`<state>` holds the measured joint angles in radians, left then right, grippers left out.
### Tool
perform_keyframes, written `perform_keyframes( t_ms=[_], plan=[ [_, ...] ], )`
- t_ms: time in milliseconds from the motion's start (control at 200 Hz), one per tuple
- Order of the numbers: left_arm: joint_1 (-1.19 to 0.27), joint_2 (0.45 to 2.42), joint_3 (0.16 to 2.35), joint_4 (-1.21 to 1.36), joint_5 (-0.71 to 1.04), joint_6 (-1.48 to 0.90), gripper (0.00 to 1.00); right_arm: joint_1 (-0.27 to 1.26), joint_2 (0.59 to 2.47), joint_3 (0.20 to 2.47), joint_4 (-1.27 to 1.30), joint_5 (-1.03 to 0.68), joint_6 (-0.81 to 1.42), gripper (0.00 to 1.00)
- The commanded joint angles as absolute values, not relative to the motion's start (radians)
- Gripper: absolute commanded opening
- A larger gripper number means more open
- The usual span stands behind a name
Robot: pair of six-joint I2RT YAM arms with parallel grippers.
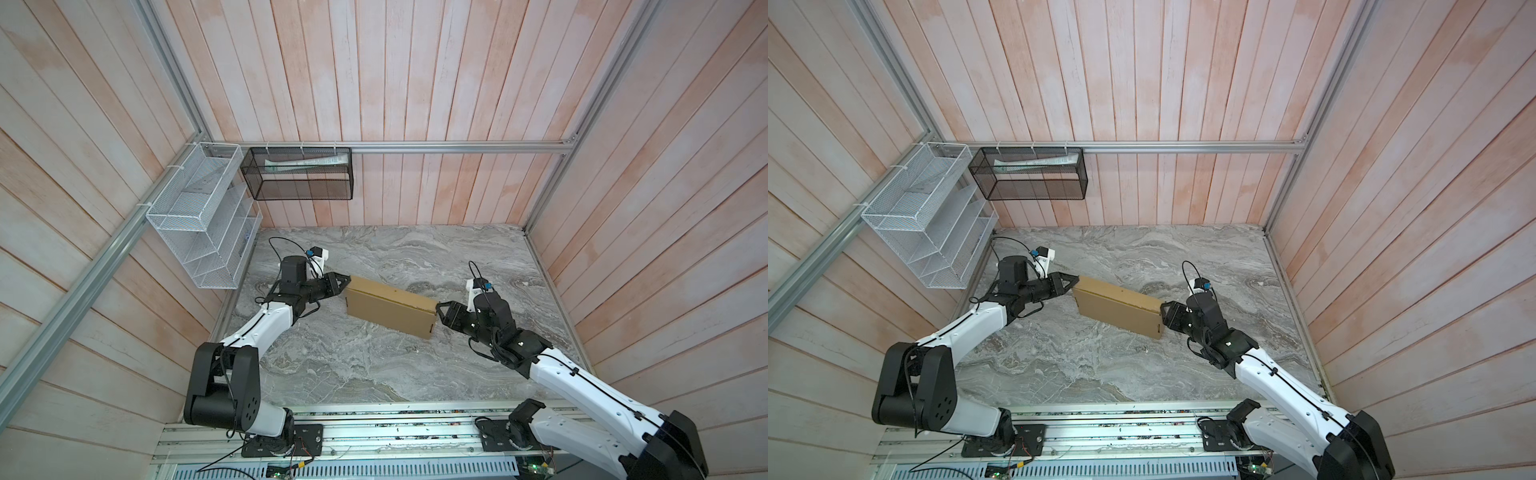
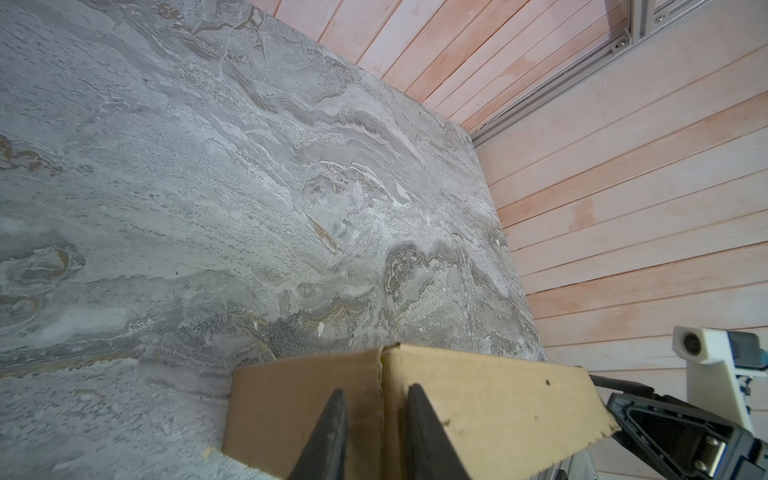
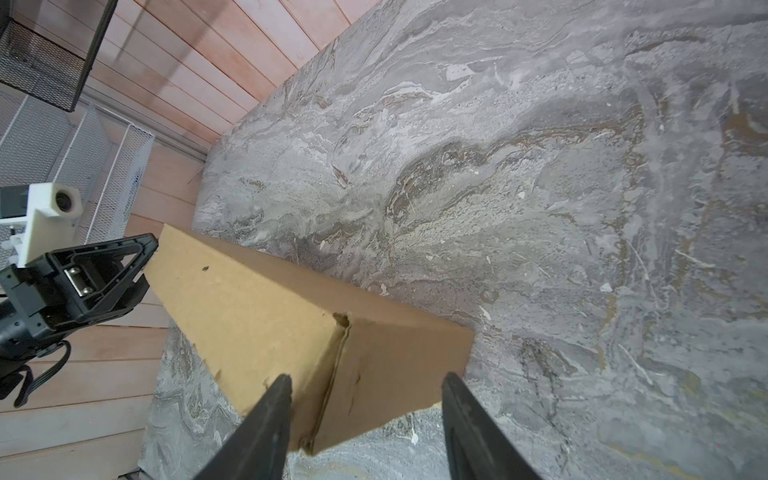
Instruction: Fold the paper box
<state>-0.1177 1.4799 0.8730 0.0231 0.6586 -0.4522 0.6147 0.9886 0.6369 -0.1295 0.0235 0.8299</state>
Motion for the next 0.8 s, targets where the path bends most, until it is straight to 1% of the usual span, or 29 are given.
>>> perform_keyframes(
  t_ms=[0,250,795],
  plan=[
    [-0.115,1.496,0.840,-0.032,0.646,-0.428,0.28,0.610,0.994,0.631,-0.097,0.001,0.832,0.57],
    [-0.133,1.504,0.840,-0.028,0.646,-0.432,0.27,0.607,1.015,0.640,-0.088,-0.033,0.829,0.52],
    [-0.143,1.508,0.846,-0.038,0.626,-0.431,0.27,0.606,1.022,0.584,-0.021,-0.090,0.862,0.42]
  ],
)
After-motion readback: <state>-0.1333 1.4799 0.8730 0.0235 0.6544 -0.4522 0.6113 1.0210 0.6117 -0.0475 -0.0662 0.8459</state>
